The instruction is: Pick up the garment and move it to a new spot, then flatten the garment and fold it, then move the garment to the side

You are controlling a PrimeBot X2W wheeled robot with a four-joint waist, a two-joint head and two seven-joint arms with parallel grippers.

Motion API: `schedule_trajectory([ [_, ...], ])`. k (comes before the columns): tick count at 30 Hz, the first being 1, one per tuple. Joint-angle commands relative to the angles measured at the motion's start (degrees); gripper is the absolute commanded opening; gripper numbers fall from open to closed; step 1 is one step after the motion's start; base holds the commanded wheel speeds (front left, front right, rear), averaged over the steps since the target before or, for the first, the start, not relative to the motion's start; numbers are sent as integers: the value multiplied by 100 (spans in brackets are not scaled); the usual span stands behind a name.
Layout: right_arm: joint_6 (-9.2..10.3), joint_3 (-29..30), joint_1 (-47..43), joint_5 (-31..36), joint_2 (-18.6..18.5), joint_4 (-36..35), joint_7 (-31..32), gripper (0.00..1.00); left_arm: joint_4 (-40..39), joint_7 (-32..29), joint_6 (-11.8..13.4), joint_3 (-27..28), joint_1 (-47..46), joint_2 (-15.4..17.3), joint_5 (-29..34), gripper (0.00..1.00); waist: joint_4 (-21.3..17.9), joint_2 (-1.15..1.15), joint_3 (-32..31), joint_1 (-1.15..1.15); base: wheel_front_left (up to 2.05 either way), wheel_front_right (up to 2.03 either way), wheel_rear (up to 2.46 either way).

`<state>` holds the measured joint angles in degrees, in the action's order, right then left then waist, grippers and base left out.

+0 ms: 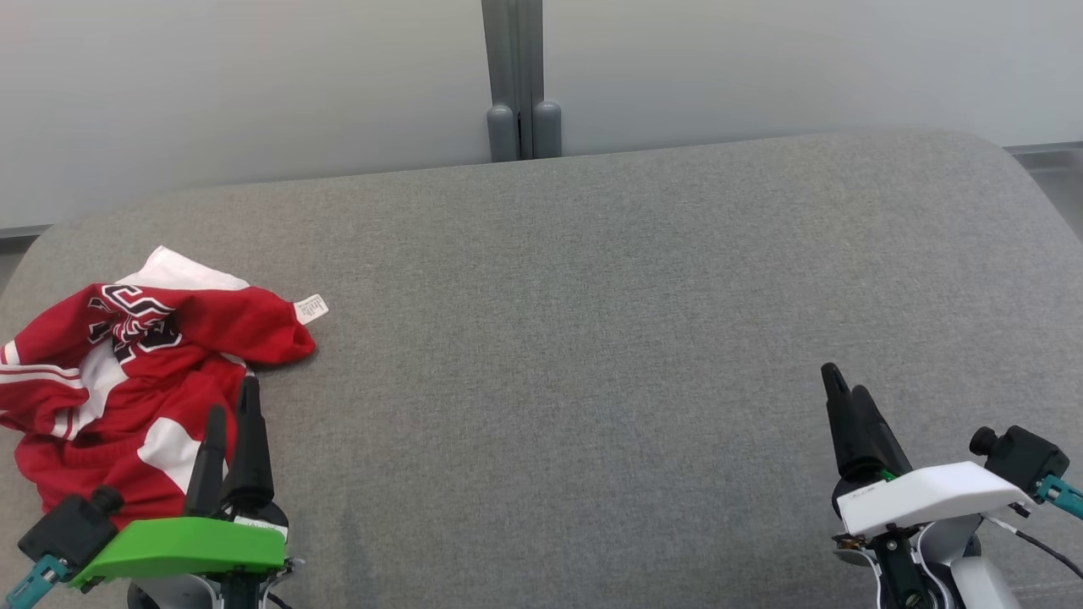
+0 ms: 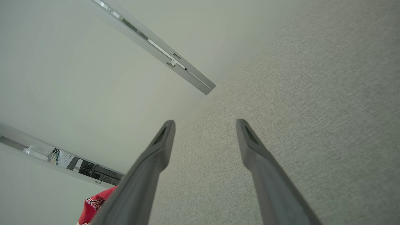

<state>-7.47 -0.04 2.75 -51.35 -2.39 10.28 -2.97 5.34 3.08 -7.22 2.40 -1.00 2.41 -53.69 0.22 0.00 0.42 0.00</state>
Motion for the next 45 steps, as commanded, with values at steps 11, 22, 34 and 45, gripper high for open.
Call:
schedule_trajectory([
  [11, -2, -122, 5, 924, -38, -118, -255, 100, -293, 242, 36, -63, 44, 35, 1093, 100, 7, 0, -6, 0, 0, 0, 0],
  [22, -2, -190, -41, 1757, -43, -176, -443, 100, -338, 429, 23, -191, 141, 42, 1896, 100, -10, 0, -21, 0, 0, 0, 0],
  [34, -2, -398, -75, 2521, -47, -228, -630, 100, -398, 617, -13, -255, 207, 48, 2583, 100, -47, 0, -28, 0, 0, 0, 0],
  [45, -2, -503, -99, 3120, -51, -254, -776, 100, -377, 766, -24, -357, 281, 54, 3157, 100, -43, 0, -31, 0, 0, 0, 0],
])
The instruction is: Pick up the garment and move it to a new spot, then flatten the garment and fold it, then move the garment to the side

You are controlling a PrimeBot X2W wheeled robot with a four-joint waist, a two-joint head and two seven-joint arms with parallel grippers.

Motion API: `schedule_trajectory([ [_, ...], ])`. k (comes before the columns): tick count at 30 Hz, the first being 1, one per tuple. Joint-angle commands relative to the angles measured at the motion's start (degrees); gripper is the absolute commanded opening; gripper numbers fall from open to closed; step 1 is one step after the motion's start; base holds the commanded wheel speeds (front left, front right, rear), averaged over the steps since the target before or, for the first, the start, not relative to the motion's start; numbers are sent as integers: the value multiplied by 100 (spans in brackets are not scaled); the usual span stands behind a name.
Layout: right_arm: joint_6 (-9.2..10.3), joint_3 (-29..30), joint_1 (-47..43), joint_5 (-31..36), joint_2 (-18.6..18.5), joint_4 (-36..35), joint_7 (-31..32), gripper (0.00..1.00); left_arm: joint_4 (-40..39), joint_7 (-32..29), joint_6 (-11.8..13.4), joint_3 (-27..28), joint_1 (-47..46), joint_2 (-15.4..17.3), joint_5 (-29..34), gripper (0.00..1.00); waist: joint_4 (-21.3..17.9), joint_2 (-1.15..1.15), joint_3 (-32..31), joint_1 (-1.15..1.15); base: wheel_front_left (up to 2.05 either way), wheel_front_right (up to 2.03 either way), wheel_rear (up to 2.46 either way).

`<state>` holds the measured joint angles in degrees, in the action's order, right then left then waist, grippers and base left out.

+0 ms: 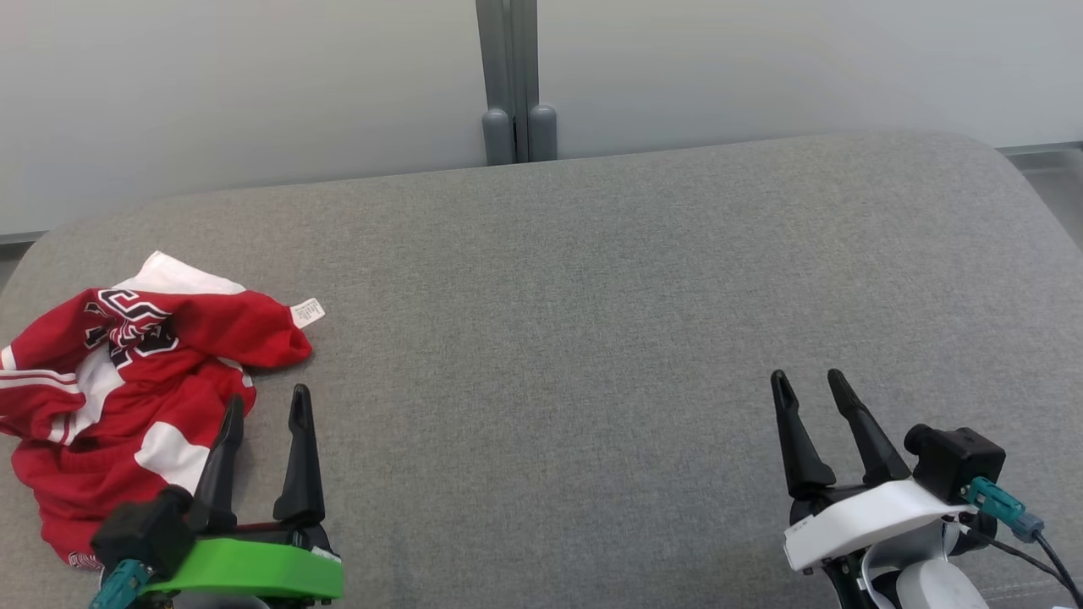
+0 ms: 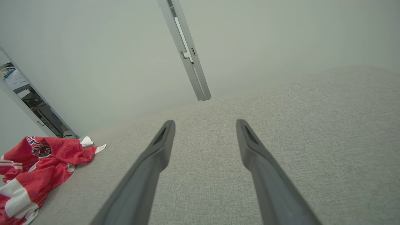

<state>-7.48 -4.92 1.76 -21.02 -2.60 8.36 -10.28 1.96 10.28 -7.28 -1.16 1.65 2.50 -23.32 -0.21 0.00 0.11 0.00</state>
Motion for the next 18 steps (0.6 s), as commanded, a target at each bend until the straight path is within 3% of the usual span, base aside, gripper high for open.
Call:
schedule_trajectory([
  [1, -1, -24, -4, 150, -31, -63, -60, 100, 4, 56, -20, 1, 26, 45, 157, 100, 1, 0, -3, 0, 0, 0, 0],
  [18, -2, -5, -114, 990, -35, -71, -265, 100, 227, 265, -26, -14, 51, 50, 872, 100, -21, 0, -31, 0, 0, 0, 0],
])
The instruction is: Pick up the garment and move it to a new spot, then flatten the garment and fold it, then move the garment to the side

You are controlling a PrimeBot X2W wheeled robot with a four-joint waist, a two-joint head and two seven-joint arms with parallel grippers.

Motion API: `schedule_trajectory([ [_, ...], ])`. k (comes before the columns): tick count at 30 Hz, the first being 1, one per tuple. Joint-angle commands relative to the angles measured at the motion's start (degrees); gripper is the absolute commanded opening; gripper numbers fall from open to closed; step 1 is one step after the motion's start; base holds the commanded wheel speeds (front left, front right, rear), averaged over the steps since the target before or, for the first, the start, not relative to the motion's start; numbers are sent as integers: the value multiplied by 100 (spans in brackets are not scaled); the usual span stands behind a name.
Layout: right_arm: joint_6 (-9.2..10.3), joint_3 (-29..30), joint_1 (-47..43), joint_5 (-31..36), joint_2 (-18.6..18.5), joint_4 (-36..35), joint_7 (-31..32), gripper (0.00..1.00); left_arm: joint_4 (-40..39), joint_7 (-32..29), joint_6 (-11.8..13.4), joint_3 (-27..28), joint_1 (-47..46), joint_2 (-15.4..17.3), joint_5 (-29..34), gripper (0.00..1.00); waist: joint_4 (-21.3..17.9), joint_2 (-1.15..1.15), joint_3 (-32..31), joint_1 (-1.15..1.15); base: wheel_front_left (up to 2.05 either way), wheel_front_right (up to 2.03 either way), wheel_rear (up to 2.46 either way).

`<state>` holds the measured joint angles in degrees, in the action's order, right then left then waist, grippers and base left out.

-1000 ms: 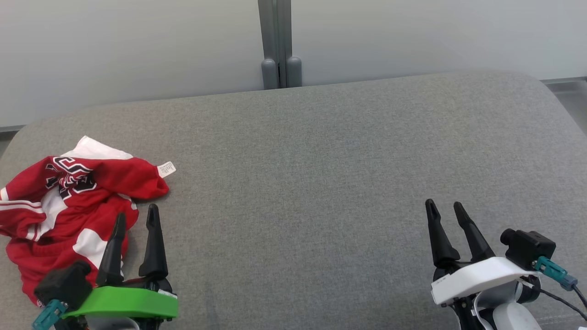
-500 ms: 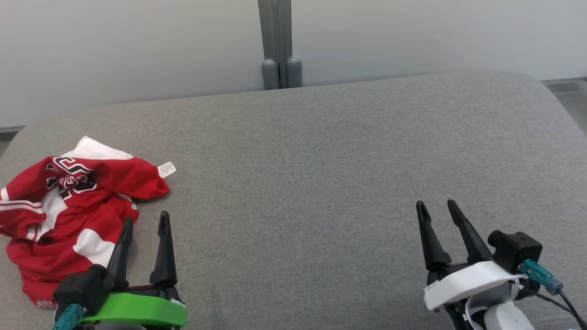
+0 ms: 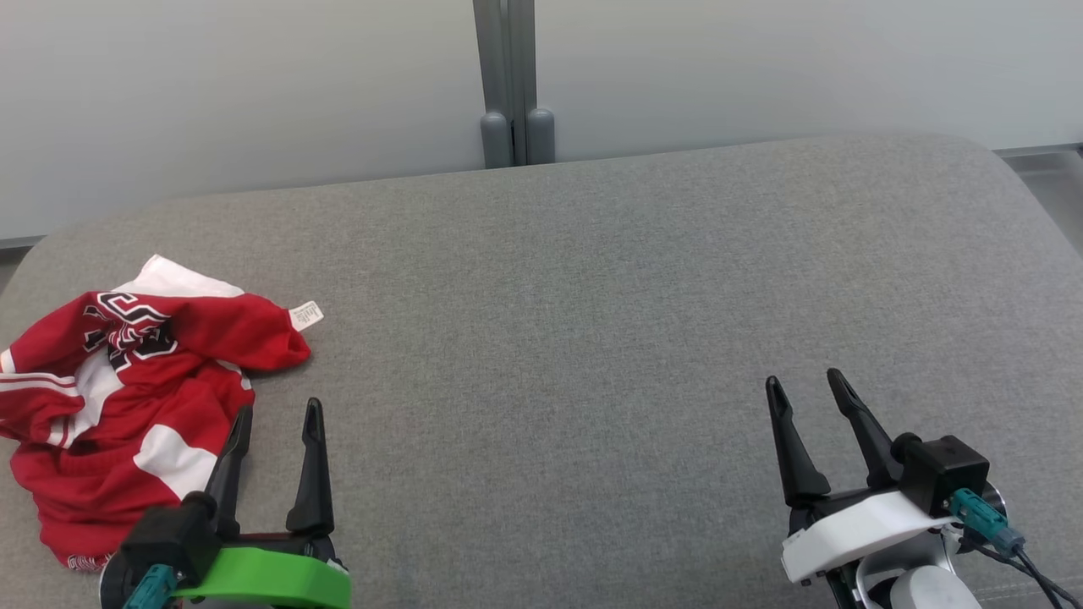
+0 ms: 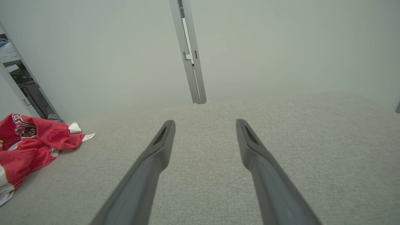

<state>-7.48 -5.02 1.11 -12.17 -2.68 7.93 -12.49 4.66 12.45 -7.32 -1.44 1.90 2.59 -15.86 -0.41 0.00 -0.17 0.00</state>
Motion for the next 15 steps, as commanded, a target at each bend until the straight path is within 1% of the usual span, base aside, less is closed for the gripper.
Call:
schedule_trajectory([
  [1, -2, 12, -52, 147, -27, -15, -57, 100, -57, 57, -22, 13, 37, 41, 167, 100, -3, 0, -8, 0, 0, 0, 0],
  [15, -1, 96, -135, 650, -30, 137, -199, 100, -137, 201, -23, -117, 173, 46, 723, 100, -19, 0, -101, 0, 0, 0, 0],
])
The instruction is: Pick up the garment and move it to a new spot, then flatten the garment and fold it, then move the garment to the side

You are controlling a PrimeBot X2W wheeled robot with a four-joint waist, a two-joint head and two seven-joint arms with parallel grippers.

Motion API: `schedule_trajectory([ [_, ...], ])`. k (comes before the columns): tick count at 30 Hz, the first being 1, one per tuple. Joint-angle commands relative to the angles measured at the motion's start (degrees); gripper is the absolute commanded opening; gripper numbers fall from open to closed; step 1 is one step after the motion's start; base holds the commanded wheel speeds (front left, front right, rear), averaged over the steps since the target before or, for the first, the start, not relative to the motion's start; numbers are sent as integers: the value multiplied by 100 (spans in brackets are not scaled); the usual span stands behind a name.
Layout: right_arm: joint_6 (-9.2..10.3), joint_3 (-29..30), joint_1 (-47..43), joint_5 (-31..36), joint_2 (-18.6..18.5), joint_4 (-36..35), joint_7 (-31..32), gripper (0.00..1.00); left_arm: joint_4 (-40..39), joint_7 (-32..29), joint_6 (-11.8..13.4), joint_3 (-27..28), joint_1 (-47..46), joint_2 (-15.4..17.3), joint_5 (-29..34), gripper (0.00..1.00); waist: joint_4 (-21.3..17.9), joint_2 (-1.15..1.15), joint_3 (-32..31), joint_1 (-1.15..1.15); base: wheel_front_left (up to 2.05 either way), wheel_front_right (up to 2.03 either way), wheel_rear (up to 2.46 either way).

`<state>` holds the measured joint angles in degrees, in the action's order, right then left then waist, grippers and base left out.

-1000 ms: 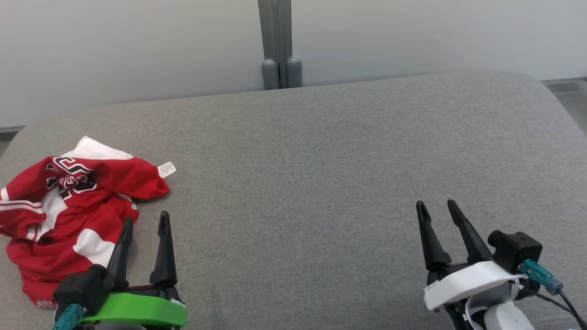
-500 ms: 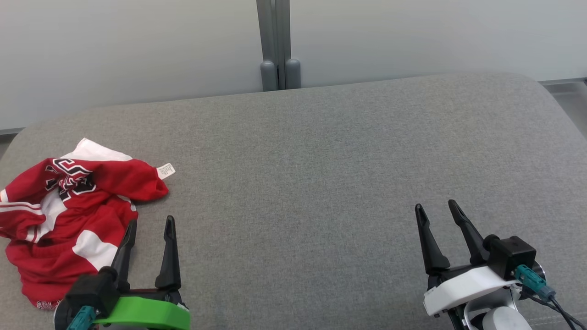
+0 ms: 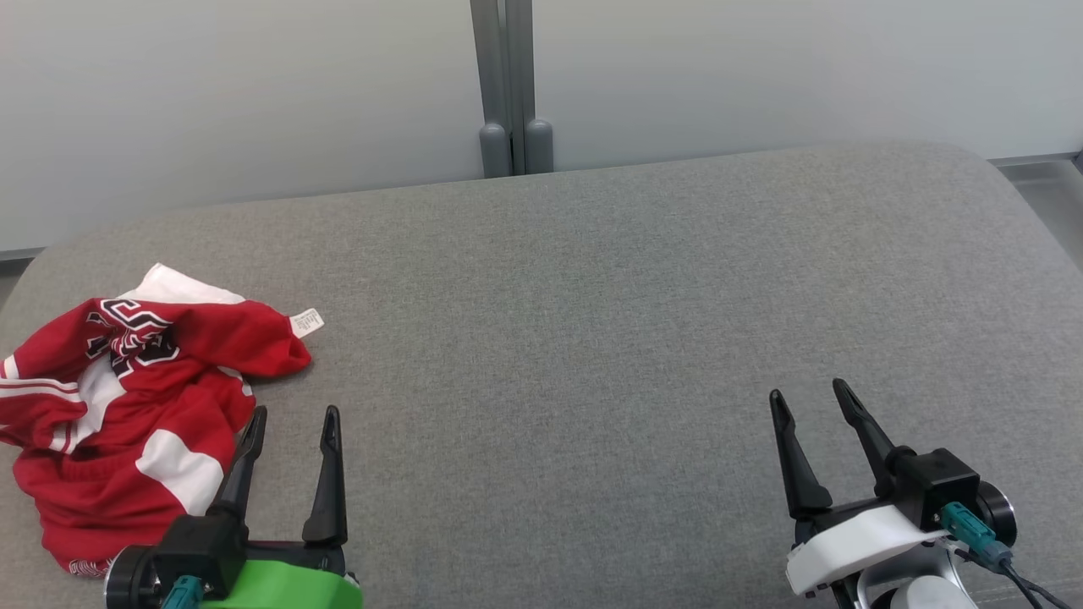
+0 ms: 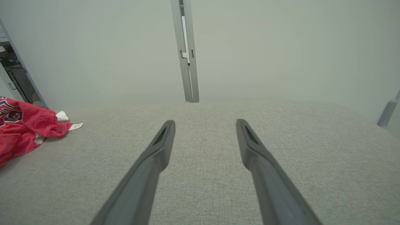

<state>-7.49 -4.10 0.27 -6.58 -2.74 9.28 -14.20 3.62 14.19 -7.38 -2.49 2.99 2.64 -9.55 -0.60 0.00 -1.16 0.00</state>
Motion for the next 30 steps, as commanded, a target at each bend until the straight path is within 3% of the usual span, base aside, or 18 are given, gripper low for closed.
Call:
schedule_trajectory([
  [1, 0, 6, -54, 131, -22, 7, -43, 100, -30, 46, -17, -20, 72, 40, 139, 100, -2, 0, -6, 0, 0, 0, 0],
  [30, 0, 99, -104, 427, -24, 101, -108, 100, 48, 104, -17, 5, 105, 42, 336, 100, -5, 0, -56, 0, 0, 0, 0],
])
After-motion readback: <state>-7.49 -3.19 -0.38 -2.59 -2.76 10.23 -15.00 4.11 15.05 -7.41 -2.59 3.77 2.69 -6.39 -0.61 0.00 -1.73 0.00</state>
